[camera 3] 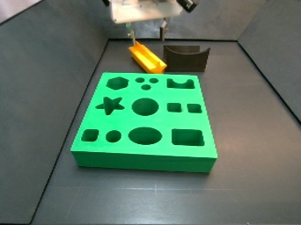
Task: Pick up the star object. Move up. Place the star object on the fixture. Regrasp the star object. Move to above the board. Insert the star object.
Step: Pick up the star object.
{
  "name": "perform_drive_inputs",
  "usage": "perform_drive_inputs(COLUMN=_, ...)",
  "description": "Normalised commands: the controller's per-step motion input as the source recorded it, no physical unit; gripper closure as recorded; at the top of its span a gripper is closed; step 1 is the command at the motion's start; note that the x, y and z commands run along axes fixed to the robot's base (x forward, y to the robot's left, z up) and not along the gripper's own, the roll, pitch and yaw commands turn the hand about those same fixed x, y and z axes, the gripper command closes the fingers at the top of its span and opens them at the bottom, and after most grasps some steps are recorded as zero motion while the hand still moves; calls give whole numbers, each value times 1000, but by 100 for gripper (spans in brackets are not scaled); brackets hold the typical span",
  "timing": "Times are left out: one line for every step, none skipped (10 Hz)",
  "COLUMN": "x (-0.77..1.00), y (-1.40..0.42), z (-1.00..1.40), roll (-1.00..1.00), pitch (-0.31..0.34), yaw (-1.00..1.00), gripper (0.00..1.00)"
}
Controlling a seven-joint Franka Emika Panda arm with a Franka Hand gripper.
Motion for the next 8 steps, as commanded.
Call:
perform_drive_inputs(x=-80, y=-23, z=-723, roll=249, pitch=-99, yaw=54, gripper=0)
perform_drive_inputs(x=-109, y=-49, z=-691, roll=256, pitch=-113, yaw=60, gripper=0)
perform_drive_inputs(x=-134, y=-74, z=-669, roll=261, pitch=-116, yaw=51, gripper=0)
perform_drive_inputs(x=-49, y=-31, z=-529, roll=191, pitch=-96, yaw=31, gripper=0)
perform_drive_inputs(x=-89, y=0, z=-366, roll=159, pitch=-60, yaw=0, gripper=0)
perform_drive_inputs(x=0, y=0, z=-40, roll=0, pitch=0, yaw=0, gripper=0)
perform_drive_inputs(x=0, y=0, z=0, roll=0, pitch=0, yaw=0, gripper=100)
perform_drive_inputs(x=-23, y=20, z=0, roll=-53, pitch=-96, yaw=0, gripper=100)
